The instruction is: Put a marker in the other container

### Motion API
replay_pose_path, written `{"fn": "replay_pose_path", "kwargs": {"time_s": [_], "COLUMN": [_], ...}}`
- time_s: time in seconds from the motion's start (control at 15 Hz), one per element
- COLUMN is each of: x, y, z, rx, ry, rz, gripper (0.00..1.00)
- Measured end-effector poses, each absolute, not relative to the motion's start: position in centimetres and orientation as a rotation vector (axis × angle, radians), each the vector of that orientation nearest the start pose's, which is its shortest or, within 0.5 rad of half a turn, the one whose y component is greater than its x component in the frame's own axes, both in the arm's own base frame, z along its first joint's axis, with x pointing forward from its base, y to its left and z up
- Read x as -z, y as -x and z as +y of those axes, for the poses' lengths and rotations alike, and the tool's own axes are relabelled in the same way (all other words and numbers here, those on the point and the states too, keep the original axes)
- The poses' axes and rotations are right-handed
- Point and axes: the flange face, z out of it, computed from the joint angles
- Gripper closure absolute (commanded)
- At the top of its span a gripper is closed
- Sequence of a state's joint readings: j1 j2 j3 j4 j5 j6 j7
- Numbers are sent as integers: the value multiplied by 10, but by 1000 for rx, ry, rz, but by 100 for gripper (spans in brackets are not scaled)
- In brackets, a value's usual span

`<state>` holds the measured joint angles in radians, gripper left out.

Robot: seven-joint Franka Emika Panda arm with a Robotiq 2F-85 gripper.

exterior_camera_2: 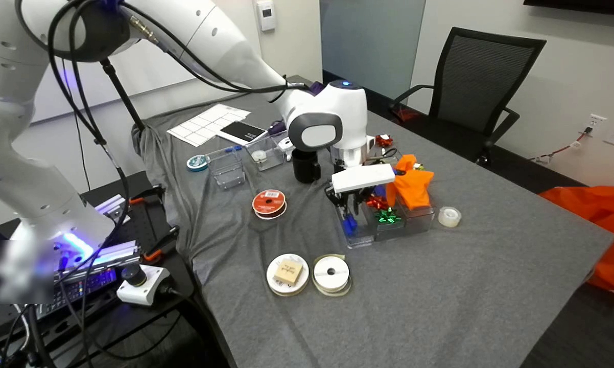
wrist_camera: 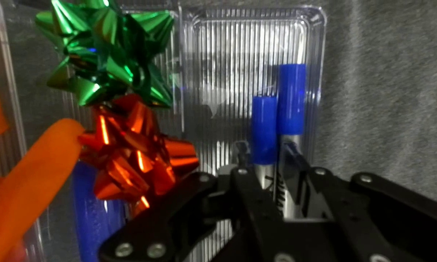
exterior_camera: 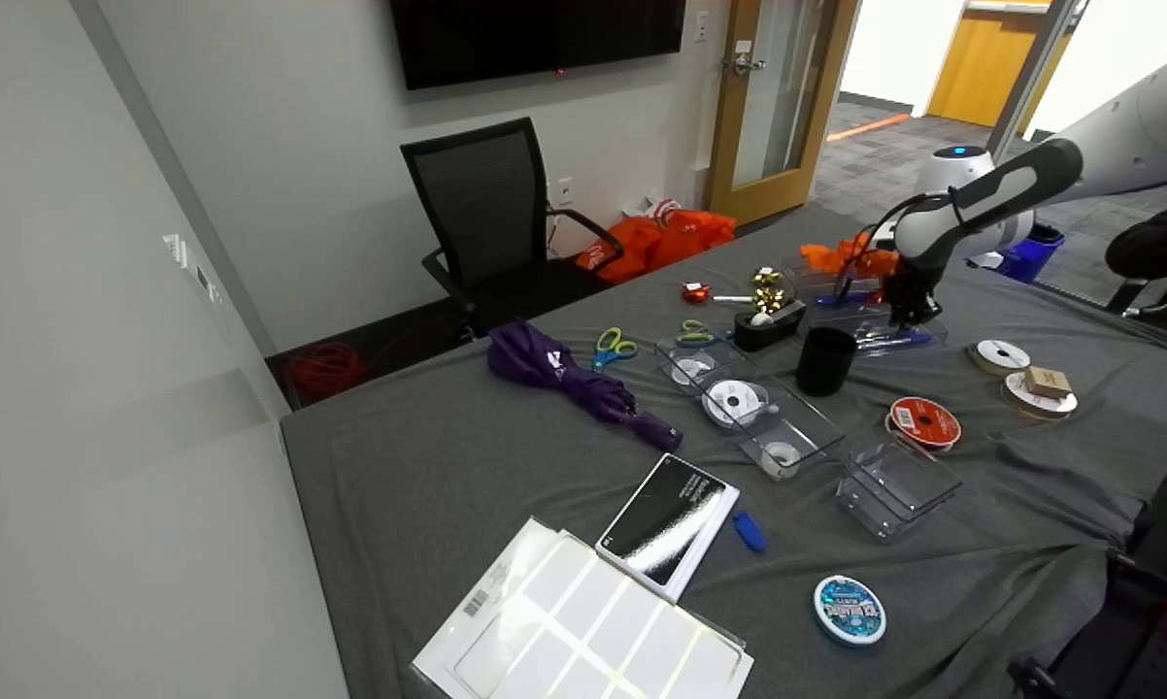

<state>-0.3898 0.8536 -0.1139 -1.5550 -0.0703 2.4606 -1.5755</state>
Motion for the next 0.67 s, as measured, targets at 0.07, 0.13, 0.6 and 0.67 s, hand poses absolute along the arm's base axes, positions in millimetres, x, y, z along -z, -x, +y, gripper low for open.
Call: {"fn": "replay_pose_path", "kwargs": {"time_s": [0.07, 0.13, 0.6, 0.67], "x": [-149, -149, -149, -148], "y": [-622, -622, -622, -622], "z": [-330, -331, -330, -330], "rx": [-137, -137, -138, -138], "ry": [2713, 2713, 2713, 2713], "rz": [-1792, -1792, -1791, -1791], "gripper": [97, 100, 64, 61]}}
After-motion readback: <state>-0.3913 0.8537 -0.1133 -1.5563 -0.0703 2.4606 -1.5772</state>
